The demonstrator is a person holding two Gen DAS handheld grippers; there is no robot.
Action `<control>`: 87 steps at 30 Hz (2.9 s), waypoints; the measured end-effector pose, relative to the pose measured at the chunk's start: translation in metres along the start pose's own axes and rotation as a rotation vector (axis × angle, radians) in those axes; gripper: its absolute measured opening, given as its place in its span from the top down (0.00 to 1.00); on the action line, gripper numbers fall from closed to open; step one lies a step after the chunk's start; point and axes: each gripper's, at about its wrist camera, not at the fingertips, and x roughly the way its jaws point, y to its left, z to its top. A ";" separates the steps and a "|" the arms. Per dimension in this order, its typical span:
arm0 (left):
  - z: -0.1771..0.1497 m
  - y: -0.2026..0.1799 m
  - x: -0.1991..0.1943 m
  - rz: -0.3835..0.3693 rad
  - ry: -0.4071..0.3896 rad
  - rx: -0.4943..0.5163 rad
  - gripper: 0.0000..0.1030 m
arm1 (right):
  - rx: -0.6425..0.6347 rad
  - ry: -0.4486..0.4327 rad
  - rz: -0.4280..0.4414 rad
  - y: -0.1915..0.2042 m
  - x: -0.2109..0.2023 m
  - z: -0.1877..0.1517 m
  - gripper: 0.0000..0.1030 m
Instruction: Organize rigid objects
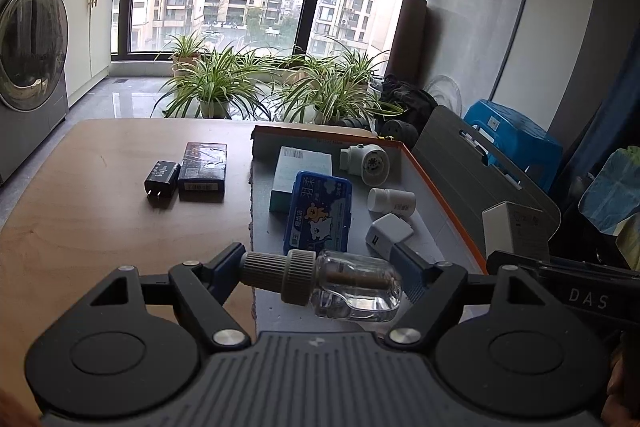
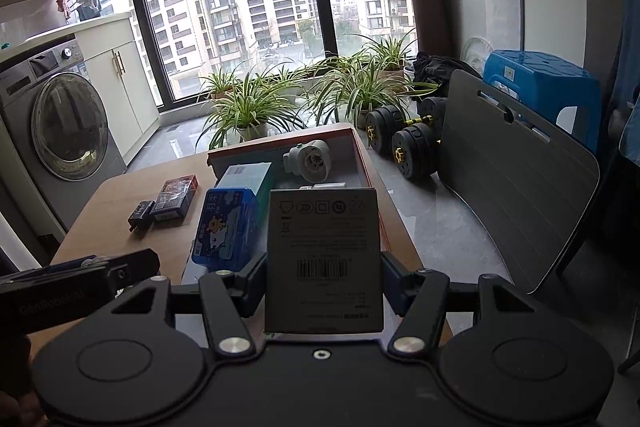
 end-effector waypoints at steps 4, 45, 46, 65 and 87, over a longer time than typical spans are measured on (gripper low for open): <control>0.000 0.000 0.001 0.000 0.000 -0.001 0.22 | 0.002 0.001 0.000 0.000 0.000 -0.001 0.31; -0.002 0.001 0.004 0.003 0.012 -0.012 0.22 | 0.002 0.020 -0.004 0.000 0.007 -0.015 0.31; -0.002 0.001 0.004 0.004 0.011 -0.012 0.22 | 0.003 0.022 -0.004 0.000 0.007 -0.015 0.31; -0.002 0.001 0.006 0.003 0.013 -0.011 0.22 | 0.004 0.036 -0.003 0.001 0.013 -0.016 0.31; 0.001 0.005 0.028 0.002 0.042 -0.009 0.22 | 0.017 0.078 -0.007 -0.006 0.032 -0.011 0.31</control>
